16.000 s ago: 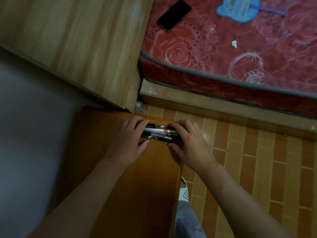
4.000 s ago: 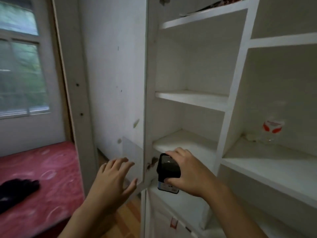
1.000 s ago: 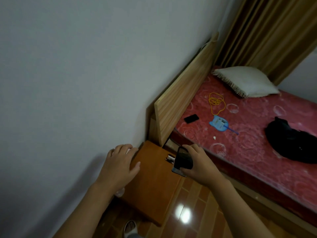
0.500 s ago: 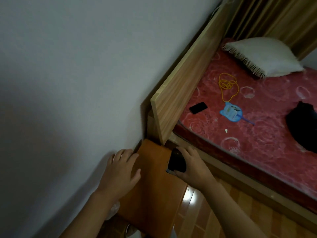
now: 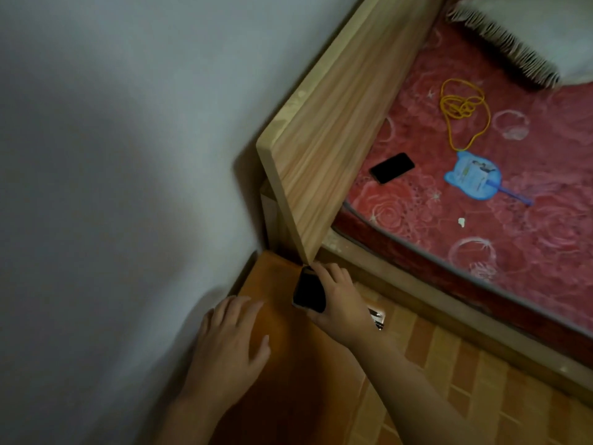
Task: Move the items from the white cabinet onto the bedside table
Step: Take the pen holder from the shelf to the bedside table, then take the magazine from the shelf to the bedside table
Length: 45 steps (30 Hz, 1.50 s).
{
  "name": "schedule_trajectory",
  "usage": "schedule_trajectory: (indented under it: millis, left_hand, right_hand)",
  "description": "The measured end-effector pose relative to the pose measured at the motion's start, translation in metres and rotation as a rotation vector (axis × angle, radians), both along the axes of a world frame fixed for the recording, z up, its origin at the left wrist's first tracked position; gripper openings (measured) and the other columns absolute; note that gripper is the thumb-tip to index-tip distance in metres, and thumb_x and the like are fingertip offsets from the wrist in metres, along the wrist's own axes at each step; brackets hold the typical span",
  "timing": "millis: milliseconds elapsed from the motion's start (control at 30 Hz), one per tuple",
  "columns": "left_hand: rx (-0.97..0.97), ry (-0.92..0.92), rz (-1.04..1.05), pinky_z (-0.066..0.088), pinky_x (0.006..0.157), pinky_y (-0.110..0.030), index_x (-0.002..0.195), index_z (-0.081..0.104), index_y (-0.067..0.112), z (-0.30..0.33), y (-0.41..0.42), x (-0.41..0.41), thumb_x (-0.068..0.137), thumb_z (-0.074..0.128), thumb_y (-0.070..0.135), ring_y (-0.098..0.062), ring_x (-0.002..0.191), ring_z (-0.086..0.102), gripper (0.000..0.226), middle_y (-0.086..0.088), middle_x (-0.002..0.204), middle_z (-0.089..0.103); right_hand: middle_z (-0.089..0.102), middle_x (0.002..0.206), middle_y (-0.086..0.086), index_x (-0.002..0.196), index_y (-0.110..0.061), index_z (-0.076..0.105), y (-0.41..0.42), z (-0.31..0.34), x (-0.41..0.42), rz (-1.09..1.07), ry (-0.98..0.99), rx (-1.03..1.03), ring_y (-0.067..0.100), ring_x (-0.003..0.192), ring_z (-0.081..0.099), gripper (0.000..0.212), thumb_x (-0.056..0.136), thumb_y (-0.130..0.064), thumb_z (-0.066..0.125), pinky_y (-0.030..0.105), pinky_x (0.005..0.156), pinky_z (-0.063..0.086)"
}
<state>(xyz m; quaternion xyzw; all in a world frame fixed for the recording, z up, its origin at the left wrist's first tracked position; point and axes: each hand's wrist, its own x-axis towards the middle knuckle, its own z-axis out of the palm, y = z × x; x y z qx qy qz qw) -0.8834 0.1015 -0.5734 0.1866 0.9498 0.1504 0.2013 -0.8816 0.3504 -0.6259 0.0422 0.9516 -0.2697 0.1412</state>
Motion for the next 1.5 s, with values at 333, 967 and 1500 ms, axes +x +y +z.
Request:
schedule_trajectory:
  millis: [333, 967, 1500]
  left_hand:
    - [-0.044, -0.096, 0.046, 0.033, 0.118, -0.041, 0.151, 0.039, 0.033, -0.05, -0.004, 0.009, 0.094, 0.036, 0.059, -0.013, 0.144, 0.029, 0.063, 0.011, 0.154, 0.037]
    - [0.012, -0.051, 0.021, 0.033, 0.118, -0.041, 0.152, 0.037, 0.031, -0.018, 0.016, 0.002, 0.094, 0.035, 0.059, -0.012, 0.144, 0.026, 0.065, 0.01, 0.155, 0.033]
    - [0.091, 0.175, -0.206, 0.038, 0.114, -0.042, 0.146, 0.045, 0.025, 0.144, 0.037, 0.016, 0.095, 0.041, 0.051, -0.015, 0.139, 0.036, 0.058, 0.004, 0.147, 0.045]
  right_hand:
    - [0.032, 0.15, -0.004, 0.161, -0.028, 0.019, -0.011, -0.06, -0.007, -0.028, -0.049, 0.066, 0.02, 0.138, 0.031, 0.098, 0.082, -0.038, 0.077, 0.038, 0.102, 0.05]
    - [0.021, 0.165, 0.002, 0.162, -0.037, 0.002, 0.008, -0.036, 0.021, -0.063, -0.05, 0.105, 0.028, 0.151, 0.023, 0.121, 0.072, -0.052, 0.082, 0.052, 0.119, 0.033]
    - [0.024, 0.163, -0.004, 0.162, -0.033, 0.018, 0.041, 0.142, 0.126, -0.285, -0.001, 0.147, 0.022, 0.15, 0.025, 0.107, 0.077, -0.054, 0.079, 0.047, 0.12, 0.029]
